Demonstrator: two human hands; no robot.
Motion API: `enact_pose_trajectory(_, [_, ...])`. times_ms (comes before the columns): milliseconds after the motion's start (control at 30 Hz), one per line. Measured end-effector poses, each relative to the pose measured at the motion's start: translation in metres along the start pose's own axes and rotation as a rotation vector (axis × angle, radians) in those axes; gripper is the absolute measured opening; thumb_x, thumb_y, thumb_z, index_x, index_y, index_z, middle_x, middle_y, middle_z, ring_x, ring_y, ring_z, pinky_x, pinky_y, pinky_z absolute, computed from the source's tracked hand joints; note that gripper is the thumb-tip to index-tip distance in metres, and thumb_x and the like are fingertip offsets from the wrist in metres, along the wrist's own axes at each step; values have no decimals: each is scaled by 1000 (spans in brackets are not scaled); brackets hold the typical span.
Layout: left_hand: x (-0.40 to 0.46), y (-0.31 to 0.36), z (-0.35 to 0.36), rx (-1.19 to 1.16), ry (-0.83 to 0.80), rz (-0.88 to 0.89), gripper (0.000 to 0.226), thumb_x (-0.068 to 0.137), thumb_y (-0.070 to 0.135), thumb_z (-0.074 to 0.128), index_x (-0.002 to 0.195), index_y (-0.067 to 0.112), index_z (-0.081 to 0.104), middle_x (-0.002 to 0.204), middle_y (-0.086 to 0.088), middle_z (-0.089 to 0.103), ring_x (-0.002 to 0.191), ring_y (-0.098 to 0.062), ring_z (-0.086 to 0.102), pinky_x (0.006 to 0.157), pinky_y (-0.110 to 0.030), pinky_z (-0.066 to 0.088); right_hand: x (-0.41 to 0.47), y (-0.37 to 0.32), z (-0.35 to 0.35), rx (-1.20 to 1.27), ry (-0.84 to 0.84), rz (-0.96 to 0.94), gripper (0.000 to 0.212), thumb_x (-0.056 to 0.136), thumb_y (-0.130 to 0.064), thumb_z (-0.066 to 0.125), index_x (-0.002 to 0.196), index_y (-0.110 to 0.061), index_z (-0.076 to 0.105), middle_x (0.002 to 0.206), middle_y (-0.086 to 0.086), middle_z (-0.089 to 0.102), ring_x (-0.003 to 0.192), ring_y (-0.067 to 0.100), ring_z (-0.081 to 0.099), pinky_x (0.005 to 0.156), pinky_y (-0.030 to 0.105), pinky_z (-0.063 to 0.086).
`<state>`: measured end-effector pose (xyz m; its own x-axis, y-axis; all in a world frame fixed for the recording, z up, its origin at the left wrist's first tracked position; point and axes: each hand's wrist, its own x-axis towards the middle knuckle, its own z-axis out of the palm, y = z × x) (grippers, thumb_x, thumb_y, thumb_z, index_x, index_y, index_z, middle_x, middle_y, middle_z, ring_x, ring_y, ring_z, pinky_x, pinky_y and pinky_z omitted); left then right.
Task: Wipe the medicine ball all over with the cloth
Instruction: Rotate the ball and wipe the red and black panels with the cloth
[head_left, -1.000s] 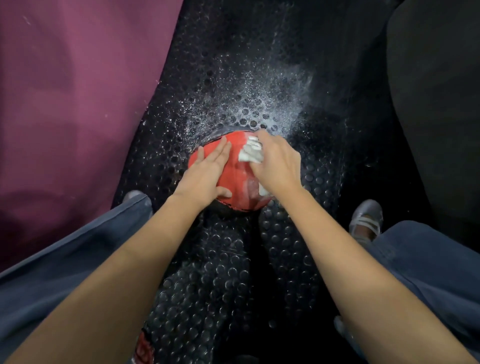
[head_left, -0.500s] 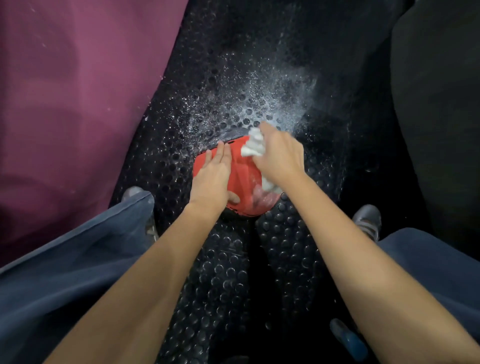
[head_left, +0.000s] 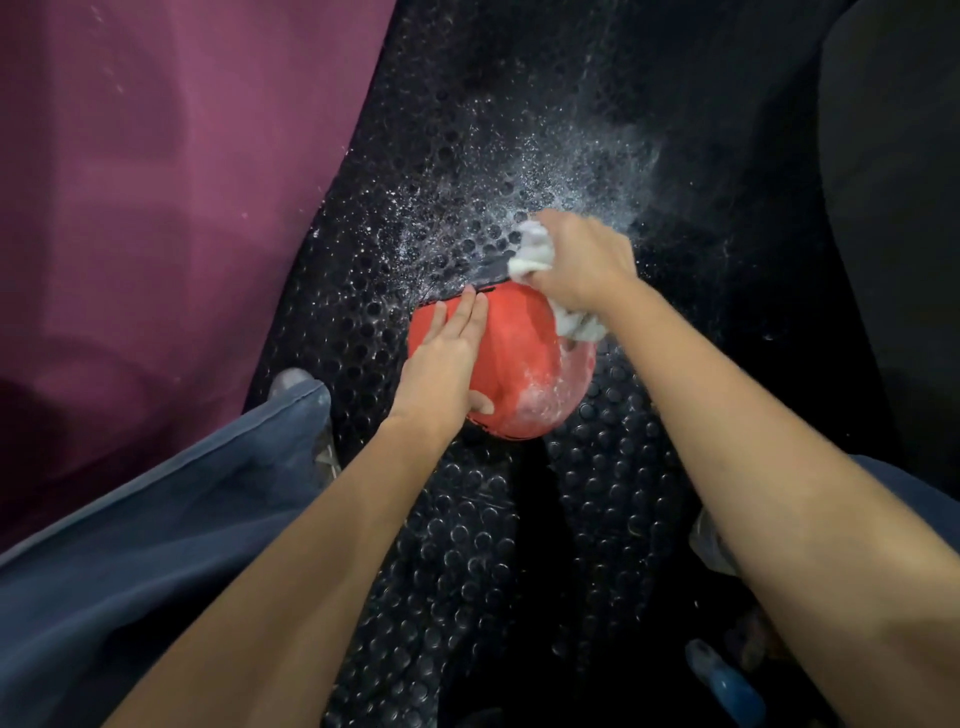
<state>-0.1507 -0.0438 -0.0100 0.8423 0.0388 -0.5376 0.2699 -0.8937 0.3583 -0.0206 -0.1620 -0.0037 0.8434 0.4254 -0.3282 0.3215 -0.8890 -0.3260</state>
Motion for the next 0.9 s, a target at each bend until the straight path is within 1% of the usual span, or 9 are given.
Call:
enact_pose_trajectory(100, [2, 3, -1, 6, -2, 5, 120, 73, 19, 81, 155, 19, -6, 162, 8, -11, 150, -20, -5, 114, -36, 27, 2, 10, -4, 47, -3, 63, 24, 84, -27, 64, 100, -18, 50, 97, 1, 55, 93, 24, 53, 72, 30, 34])
enact_pose_trajectory(233, [4, 5, 0, 11, 9, -8, 119, 71, 20, 81, 155, 18, -3, 162, 7, -7, 150, -22, -3, 116, -36, 23, 0, -6, -1, 18, 7, -38, 18, 84, -25, 62, 94, -22, 48, 98, 2, 59, 92, 24, 55, 72, 30, 36])
enact_pose_trajectory(300, [4, 4, -1, 9, 7, -7, 120, 71, 21, 82, 155, 19, -3, 162, 7, -8, 150, -21, -3, 116, -36, 23, 2, 2, -3, 39, -9, -9, 22, 83, -28, 62, 100, -19, 51, 102, 3, 60, 93, 25, 55, 74, 31, 39])
enact_pose_trajectory(400, [3, 6, -2, 23, -4, 4, 120, 71, 20, 82, 155, 21, -4, 162, 9, -9, 150, -19, -4, 115, -37, 25, 1, 19, -8, 77, -24, 89, 32, 83, -31, 65, 109, -17, 53, 98, 0, 53, 89, 21, 50, 74, 29, 36])
enact_pose_trajectory(500, [6, 10, -3, 41, -5, 10, 119, 72, 19, 81, 155, 20, -4, 162, 9, -8, 150, -20, -3, 114, -37, 24, -3, 11, -7, 64, 1, 38, 20, 84, -29, 63, 94, -20, 49, 95, -1, 53, 86, 20, 48, 72, 27, 33])
enact_pose_trajectory(567, [6, 11, -2, 35, -2, 6, 119, 72, 20, 81, 155, 19, -3, 162, 8, -7, 150, -21, -2, 115, -35, 20, -5, 5, -6, 50, 10, -29, 20, 83, -28, 63, 89, -22, 45, 96, 1, 58, 88, 23, 53, 72, 29, 34])
enact_pose_trajectory(667, [6, 8, -2, 32, 2, 1, 120, 70, 24, 82, 155, 20, -4, 162, 9, -6, 150, -20, -2, 116, -35, 20, -6, 14, -9, 81, -3, 31, 22, 83, -31, 64, 99, -23, 51, 95, -2, 54, 91, 20, 52, 74, 28, 34])
enact_pose_trajectory(767, [7, 8, -4, 58, 4, 4, 121, 70, 28, 82, 155, 21, -4, 162, 9, -6, 150, -19, -1, 115, -36, 23, -3, 23, -9, 65, -10, 102, 38, 85, -32, 64, 118, -18, 53, 101, -2, 54, 98, 21, 53, 76, 29, 34])
enact_pose_trajectory(900, [5, 12, 1, 146, 36, 3, 120, 72, 45, 76, 155, 23, -7, 163, 9, -8, 150, -21, 0, 111, -41, 35, 0, 20, -6, 53, -32, 101, 29, 88, -32, 58, 110, -15, 51, 110, 4, 59, 97, 24, 55, 76, 31, 36])
